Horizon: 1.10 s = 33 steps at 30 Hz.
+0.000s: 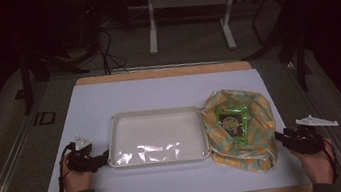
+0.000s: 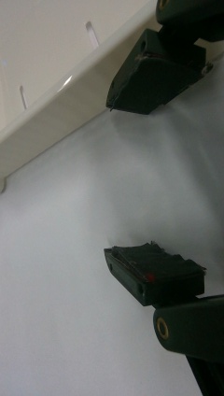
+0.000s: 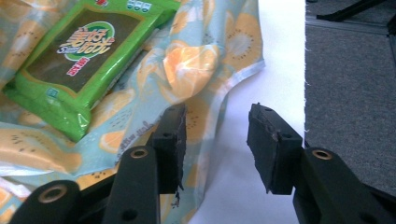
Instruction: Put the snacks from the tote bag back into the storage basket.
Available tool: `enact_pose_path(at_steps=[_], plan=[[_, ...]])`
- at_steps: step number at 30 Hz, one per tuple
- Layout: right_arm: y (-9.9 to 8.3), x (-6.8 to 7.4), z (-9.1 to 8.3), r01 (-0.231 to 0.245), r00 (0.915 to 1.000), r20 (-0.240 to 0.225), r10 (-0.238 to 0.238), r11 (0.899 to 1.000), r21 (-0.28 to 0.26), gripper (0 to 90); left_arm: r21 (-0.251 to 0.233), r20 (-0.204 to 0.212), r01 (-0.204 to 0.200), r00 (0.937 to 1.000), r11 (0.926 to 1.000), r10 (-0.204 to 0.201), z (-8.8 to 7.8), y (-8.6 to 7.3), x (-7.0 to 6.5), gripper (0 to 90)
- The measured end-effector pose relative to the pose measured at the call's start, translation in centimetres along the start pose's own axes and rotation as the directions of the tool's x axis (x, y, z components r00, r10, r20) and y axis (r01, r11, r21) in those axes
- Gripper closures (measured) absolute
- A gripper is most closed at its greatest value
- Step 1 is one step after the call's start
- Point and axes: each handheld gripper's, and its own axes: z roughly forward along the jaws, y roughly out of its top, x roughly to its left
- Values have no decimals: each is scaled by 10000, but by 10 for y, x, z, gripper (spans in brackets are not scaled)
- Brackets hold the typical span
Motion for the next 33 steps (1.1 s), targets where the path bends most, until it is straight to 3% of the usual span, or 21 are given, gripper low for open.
enact_pose_path(at_steps=[4,14,19,33], plan=[[1,0,-2,-135,9999,-52,135,9999,-67,576,-62,-91,-228,9997,9997,228,-2,-1,0,259],[13,4,-16,-187,9993,-324,170,9985,-517,582,-739,277,-220,9993,9970,241,-9,-5,7,302],[23,7,-21,-179,9987,-487,145,9974,-694,598,-793,431,-504,9976,9956,540,-10,-6,6,311],[40,26,-6,180,9954,-939,-202,9995,-249,606,-991,896,-430,9946,9942,520,-10,-6,8,310]])
